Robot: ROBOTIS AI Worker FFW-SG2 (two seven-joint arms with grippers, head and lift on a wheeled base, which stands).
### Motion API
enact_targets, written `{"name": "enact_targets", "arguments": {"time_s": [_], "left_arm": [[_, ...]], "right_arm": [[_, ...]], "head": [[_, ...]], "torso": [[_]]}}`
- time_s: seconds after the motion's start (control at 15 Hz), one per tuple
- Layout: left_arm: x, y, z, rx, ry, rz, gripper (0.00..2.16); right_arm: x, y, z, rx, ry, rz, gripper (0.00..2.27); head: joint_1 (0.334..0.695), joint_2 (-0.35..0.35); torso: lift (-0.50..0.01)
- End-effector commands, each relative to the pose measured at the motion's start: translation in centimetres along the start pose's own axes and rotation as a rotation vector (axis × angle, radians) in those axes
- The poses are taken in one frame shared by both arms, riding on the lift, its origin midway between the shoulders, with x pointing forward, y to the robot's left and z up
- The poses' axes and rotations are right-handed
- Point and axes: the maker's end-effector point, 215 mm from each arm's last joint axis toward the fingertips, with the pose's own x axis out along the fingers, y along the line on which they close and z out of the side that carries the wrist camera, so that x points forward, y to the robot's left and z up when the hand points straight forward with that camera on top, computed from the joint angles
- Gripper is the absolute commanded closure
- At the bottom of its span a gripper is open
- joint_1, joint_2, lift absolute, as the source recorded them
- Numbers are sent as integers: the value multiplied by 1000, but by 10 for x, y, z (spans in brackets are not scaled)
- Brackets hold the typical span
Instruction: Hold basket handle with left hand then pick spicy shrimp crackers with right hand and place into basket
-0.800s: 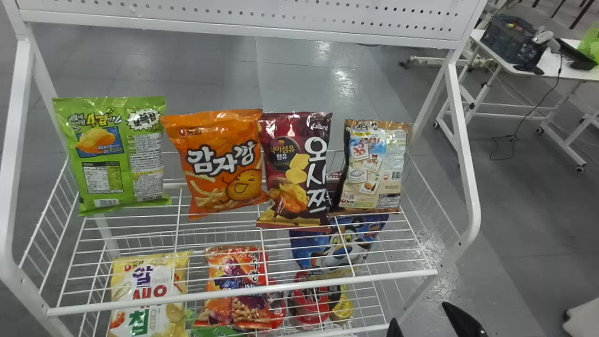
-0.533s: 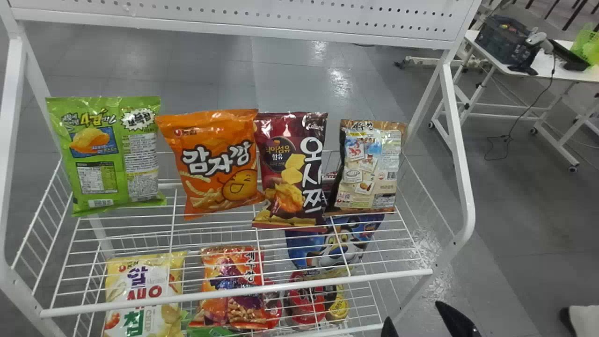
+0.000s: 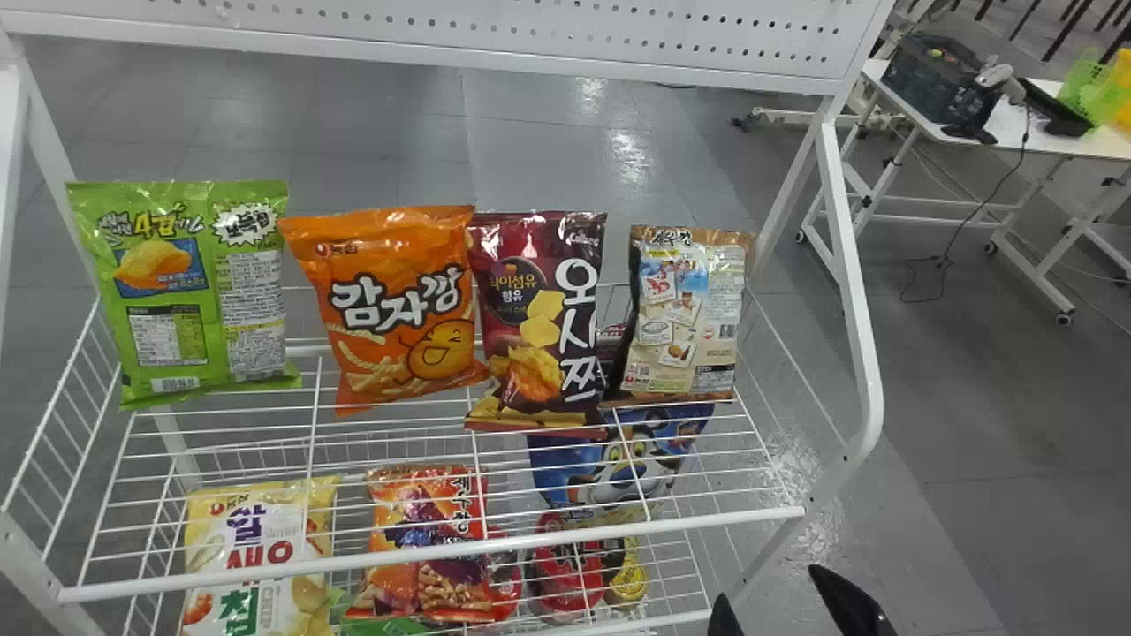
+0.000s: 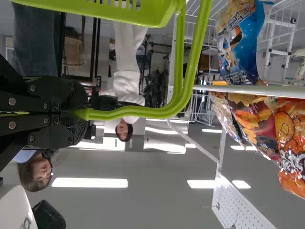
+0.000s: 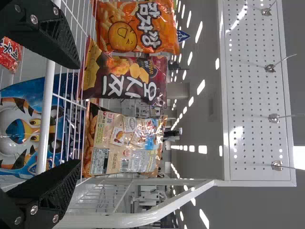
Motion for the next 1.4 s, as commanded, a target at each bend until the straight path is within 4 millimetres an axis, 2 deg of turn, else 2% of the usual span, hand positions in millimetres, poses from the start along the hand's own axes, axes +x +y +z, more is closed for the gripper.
{"name": "enact_targets", "arguments": {"time_s": [0.0, 0.27, 0.6, 0.87, 1.33], "left_arm": [[0, -2, 0, 1, 1, -10, 2148], [0, -1, 0, 4, 0, -8, 2148], [0, -2, 1, 6, 0, -8, 2148], [0, -1, 1, 7, 0, -8, 2148], [0, -3, 4, 15, 3, -7, 2148]], "right_arm": [[13, -3, 2, 10, 3, 0, 110], [60, -13, -1, 68, 69, -2, 110], [115, -12, -1, 107, 129, -2, 110], [165, -37, -4, 127, 207, -48, 110], [226, -52, -1, 180, 270, -55, 110]], "head": [[695, -233], [695, -225], [695, -191], [695, -167], [695, -160]], "torso": [[-10], [-10], [-10], [-10], [-10]]}}
